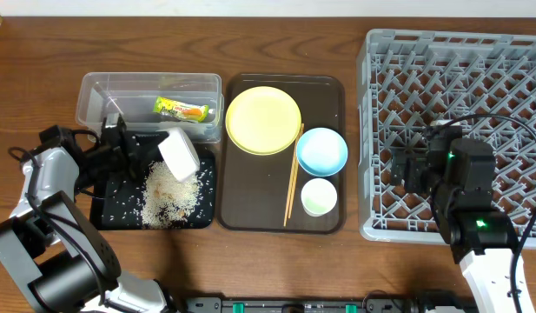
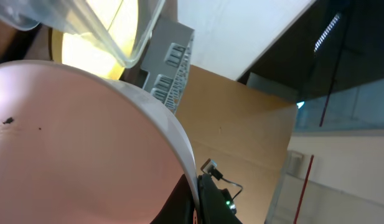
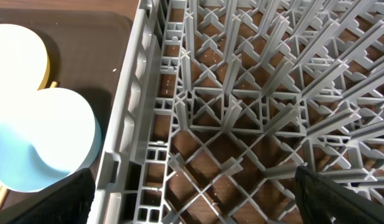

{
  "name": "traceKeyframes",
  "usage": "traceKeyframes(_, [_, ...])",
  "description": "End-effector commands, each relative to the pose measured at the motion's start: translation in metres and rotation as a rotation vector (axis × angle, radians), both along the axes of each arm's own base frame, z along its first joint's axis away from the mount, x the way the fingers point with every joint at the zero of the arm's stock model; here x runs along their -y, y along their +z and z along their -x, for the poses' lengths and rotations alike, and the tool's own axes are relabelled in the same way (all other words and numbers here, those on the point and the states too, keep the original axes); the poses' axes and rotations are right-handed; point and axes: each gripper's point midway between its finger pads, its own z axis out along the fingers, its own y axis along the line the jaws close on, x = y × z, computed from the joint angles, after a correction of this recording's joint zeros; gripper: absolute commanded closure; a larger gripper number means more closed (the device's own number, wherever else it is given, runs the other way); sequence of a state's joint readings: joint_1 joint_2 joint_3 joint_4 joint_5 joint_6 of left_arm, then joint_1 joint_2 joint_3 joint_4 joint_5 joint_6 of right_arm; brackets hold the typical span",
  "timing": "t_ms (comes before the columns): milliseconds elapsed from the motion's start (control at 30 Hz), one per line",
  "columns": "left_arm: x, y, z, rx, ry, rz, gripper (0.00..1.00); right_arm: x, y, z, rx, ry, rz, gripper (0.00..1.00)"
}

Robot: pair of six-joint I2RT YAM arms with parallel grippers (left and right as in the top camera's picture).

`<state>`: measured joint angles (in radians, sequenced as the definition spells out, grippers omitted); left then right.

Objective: Sort waste into correct bins and load items into the dishwasher rack
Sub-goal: 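Tip the pink bowl over the black tray to dump the rice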

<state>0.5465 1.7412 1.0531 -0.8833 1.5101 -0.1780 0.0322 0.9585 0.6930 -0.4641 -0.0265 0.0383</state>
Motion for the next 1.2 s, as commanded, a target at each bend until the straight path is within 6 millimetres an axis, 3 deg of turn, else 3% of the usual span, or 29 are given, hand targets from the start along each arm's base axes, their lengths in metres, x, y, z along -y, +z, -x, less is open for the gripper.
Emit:
traceKeyframes(0, [-0.001,0.0,0.001,0.023,0.003,0.002,0.94,-0.003,0.008,-0.004,0.016,0.004,-0.009,0.01])
traceKeyframes(200, [-0.001,0.009,0.0,0.048,0.008,0.044,0.94,-0.003,0.008,-0.004,0.015,0.004,-0.008,0.01])
traceKeyframes(600, [-0.001,0.0,0.0,0.024,0.004,0.002,0.94,-0.003,0.007,-0.004,0.012,0.004,-0.008,0.01])
traceKeyframes(800, [-0.003,-0.023,0.004,-0.085,-0.002,-0.091,0.94,-0.003,0.007,-0.004,0.014,0.004,-0.008,0.01])
traceKeyframes(933, [-0.002,0.006,-0.002,0.07,0.005,0.014,0.94,-0.003,0.007,-0.004,0.012,0.004,-0.008,0.01])
traceKeyframes(1167, [0.001,-0.003,-0.002,0.061,-0.012,-0.044,0.94,-0.003,0.007,-0.004,0.015,0.004,-0.008,0.01])
